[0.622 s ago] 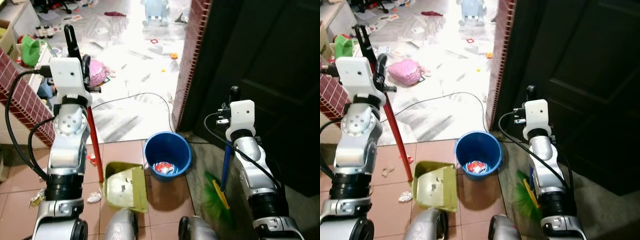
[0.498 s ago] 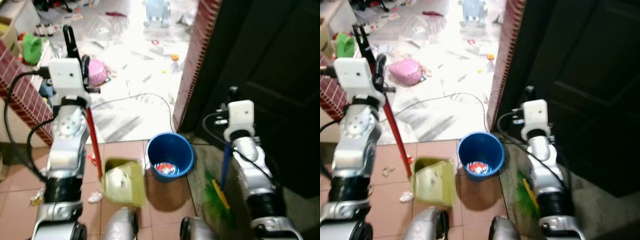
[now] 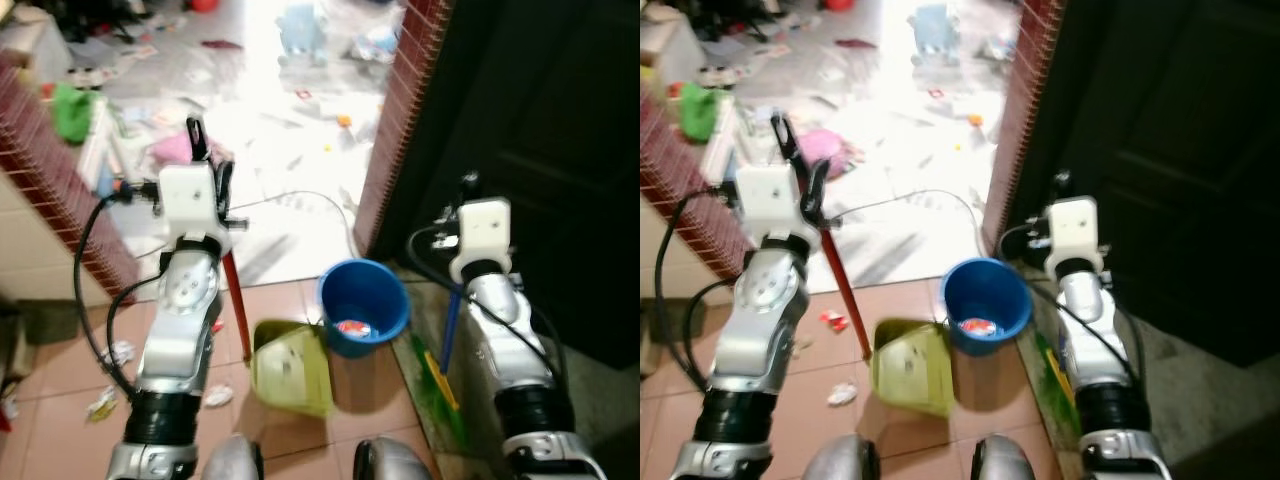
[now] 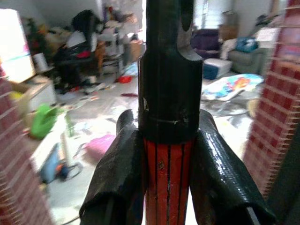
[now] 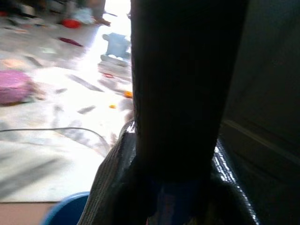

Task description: Sweep floor

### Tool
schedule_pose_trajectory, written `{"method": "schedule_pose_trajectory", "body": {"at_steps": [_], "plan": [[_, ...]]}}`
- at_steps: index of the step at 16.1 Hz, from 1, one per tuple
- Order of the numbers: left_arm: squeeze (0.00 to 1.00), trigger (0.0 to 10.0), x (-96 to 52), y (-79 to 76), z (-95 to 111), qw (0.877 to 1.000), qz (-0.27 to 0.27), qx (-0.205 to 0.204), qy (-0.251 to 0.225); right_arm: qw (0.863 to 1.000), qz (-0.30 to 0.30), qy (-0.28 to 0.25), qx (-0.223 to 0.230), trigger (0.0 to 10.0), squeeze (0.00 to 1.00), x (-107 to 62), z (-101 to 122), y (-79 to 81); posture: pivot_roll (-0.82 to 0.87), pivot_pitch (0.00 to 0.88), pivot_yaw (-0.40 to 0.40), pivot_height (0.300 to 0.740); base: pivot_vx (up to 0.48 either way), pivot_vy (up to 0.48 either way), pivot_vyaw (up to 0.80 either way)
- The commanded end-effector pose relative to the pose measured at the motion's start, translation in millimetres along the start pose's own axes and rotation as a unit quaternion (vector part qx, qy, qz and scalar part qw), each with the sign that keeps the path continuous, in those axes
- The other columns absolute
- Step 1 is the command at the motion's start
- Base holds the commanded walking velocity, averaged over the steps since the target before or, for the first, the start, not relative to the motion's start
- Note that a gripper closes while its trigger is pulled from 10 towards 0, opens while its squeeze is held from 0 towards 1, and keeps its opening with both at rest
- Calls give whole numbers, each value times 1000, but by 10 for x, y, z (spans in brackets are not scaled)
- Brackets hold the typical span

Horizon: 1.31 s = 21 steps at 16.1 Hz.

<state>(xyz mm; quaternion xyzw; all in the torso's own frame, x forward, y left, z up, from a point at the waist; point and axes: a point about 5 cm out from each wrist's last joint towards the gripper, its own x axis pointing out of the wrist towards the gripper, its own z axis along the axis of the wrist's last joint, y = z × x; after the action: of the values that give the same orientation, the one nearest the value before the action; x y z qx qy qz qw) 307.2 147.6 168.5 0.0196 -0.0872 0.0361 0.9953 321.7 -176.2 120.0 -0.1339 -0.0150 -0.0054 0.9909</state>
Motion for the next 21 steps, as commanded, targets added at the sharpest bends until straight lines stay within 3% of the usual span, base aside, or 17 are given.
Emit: {"method": "schedule_pose_trajectory", "body": {"at_steps": [1,10,14,17,21], "plan": [[0,10000,27,17,200,999,5,13,-43,1000,-4,-16,2,10000,0,19,68,-37,-32,55,-1,740,0,480,0],[0,10000,1,6,232,999,15,4,-38,1000,13,-19,15,10000,0,14,67,20,-29,68,3,740,0,480,0],[0,10000,-40,95,165,998,38,19,-35,999,17,-26,21,10000,0,40,109,56,-27,72,4,740,0,450,0],[0,10000,-27,189,88,994,88,64,-35,999,16,-29,23,10000,0,59,126,68,-26,79,2,740,0,0,0],[0,10000,56,219,-32,991,110,71,-22,999,19,-35,23,10000,0,81,161,93,-30,83,0,740,0,0,0]]}}
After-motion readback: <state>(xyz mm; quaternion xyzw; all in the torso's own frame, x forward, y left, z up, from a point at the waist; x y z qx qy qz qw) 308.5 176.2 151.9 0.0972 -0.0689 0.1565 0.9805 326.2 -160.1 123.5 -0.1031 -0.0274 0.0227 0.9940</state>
